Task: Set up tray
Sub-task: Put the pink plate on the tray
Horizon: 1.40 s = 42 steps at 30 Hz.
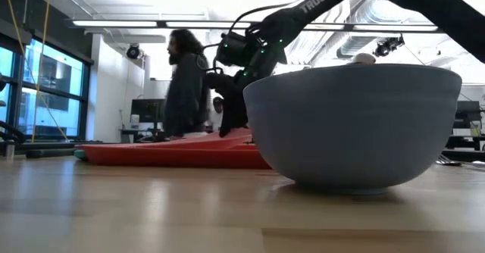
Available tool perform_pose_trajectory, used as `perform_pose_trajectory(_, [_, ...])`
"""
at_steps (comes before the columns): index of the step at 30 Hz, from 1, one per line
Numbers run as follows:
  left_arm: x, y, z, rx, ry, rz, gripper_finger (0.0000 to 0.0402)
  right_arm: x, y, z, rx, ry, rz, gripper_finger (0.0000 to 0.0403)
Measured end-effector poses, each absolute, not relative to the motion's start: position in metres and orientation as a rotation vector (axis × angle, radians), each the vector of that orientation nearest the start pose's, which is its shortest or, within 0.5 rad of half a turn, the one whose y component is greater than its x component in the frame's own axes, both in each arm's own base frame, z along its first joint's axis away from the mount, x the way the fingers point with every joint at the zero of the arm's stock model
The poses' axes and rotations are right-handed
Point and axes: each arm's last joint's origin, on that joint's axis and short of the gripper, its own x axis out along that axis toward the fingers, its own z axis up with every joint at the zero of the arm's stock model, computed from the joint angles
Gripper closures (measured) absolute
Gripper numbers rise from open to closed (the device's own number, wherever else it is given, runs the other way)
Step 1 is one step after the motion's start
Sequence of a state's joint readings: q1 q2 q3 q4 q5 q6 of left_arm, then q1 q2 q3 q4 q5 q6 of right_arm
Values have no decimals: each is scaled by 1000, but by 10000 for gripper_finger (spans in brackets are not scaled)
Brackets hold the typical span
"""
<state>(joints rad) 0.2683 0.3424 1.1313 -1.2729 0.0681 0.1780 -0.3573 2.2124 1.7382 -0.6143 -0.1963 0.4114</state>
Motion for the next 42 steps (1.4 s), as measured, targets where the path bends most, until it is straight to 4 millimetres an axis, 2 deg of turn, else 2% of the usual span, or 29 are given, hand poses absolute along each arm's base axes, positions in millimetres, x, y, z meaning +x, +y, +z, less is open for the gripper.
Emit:
perform_pose_trajectory(9, [-12,-5,363,92,494,153,250,443,-163,174,694,963,-290,391])
perform_pose_trajectory(17, [-12,-5,363,92,494,152,250,449,-165,178,667,892,-286,306])
perform_pose_trajectory(25, [-12,-5,363,92,494,151,250,446,-176,179,682,872,-312,222])
perform_pose_trajectory(28, [-12,-5,363,93,494,151,250,444,-182,185,705,845,-315,207])
perform_pose_trajectory(32, [-12,-5,363,97,495,150,250,448,-186,203,736,798,-271,203])
perform_pose_trajectory(35, [-12,-5,363,97,495,150,250,456,-175,218,721,776,-210,211])
perform_pose_trajectory(42, [-12,-5,363,100,495,149,250,474,-126,255,584,802,-79,249])
